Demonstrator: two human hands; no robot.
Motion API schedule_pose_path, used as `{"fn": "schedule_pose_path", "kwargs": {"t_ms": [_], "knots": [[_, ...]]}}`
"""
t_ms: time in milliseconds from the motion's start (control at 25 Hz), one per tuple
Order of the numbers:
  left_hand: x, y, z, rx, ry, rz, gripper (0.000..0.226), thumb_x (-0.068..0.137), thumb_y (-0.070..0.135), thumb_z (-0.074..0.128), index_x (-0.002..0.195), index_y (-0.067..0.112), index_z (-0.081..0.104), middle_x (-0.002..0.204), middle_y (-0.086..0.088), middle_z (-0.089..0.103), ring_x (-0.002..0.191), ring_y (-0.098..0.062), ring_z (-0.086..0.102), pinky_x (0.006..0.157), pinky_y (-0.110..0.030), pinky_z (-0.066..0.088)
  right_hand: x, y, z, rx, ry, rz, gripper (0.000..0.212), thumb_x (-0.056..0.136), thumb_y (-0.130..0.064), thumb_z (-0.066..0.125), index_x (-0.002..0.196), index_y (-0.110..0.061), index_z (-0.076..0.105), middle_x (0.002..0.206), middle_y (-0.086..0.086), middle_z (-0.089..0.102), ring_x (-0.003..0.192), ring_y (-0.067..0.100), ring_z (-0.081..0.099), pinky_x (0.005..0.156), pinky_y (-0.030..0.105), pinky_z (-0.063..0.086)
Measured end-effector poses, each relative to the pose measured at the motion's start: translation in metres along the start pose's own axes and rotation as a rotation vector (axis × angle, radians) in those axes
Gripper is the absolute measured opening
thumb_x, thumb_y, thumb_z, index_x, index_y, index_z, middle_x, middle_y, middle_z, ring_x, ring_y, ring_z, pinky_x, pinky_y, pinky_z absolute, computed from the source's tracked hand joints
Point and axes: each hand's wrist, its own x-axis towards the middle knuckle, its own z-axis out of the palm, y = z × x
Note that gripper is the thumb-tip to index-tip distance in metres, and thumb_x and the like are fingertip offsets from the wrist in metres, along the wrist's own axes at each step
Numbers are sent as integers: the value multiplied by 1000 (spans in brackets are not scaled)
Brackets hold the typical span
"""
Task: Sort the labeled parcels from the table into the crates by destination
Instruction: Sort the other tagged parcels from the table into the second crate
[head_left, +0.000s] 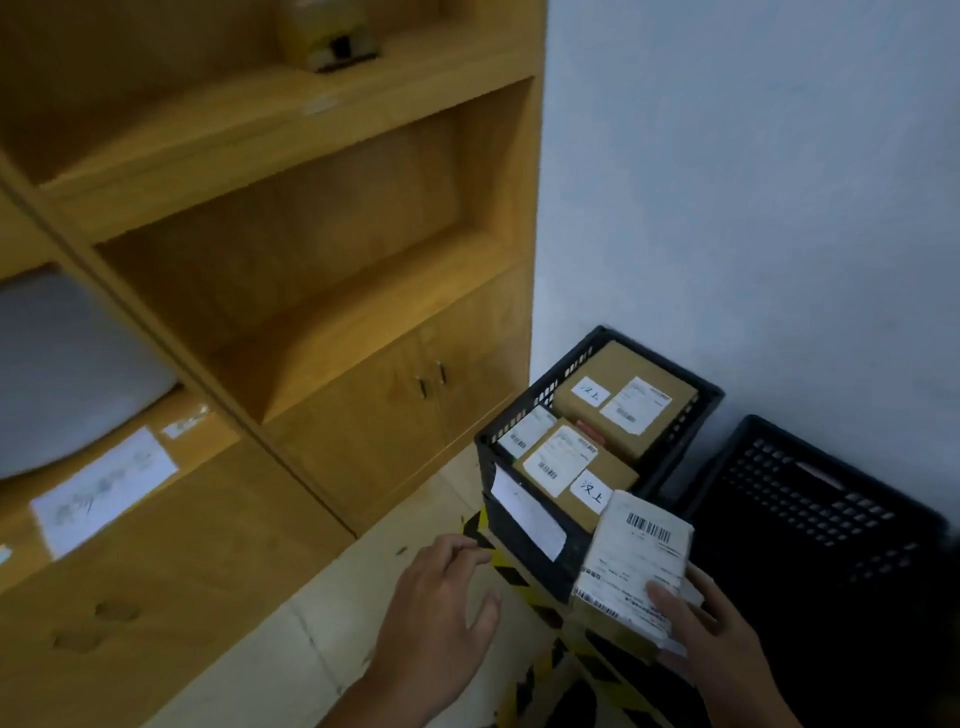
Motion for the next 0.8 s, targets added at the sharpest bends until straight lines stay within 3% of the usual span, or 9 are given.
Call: {"fn": "schedule_pose_path", "kwargs": {"t_ms": [200, 440, 560, 680, 800], "knots": [[85, 21, 8, 12, -134, 111, 46, 92, 59, 39, 128, 37, 56, 125, 24, 41, 119, 2, 42, 102, -22, 40, 31, -18, -24, 86, 93, -3, 91, 54, -39, 90, 139, -36, 58, 106, 0, 75, 93, 26, 74, 66, 38, 63], [166, 46, 46, -50, -355, 244, 37, 99, 52, 46, 133, 40, 51, 131, 27, 37, 124, 4, 37, 102, -20, 37, 49, -27, -74, 156, 232, 30, 77, 63, -32, 87, 134, -38, 61, 96, -3, 80, 85, 23, 78, 61, 38, 63], [191, 51, 69, -80, -474, 292, 36, 97, 54, 46, 130, 41, 52, 127, 29, 38, 123, 4, 38, 102, -20, 37, 64, -22, -99, 184, 325, 56, 80, 64, -30, 86, 139, -34, 58, 107, 2, 76, 93, 29, 76, 64, 40, 63], [206, 48, 92, -62, -573, 332, 37, 96, 55, 47, 130, 41, 53, 126, 29, 38, 123, 4, 39, 104, -24, 39, 95, -8, -115, 185, 371, 76, 84, 63, -30, 87, 141, -32, 56, 103, -2, 77, 87, 22, 77, 62, 35, 62], [216, 36, 123, -40, -673, 304, 36, 98, 54, 46, 132, 41, 53, 127, 28, 38, 122, 6, 38, 104, -22, 37, 139, 32, -126, 157, 388, 113, 74, 78, -19, 83, 145, -29, 52, 121, 4, 72, 96, 23, 76, 67, 32, 63]]}}
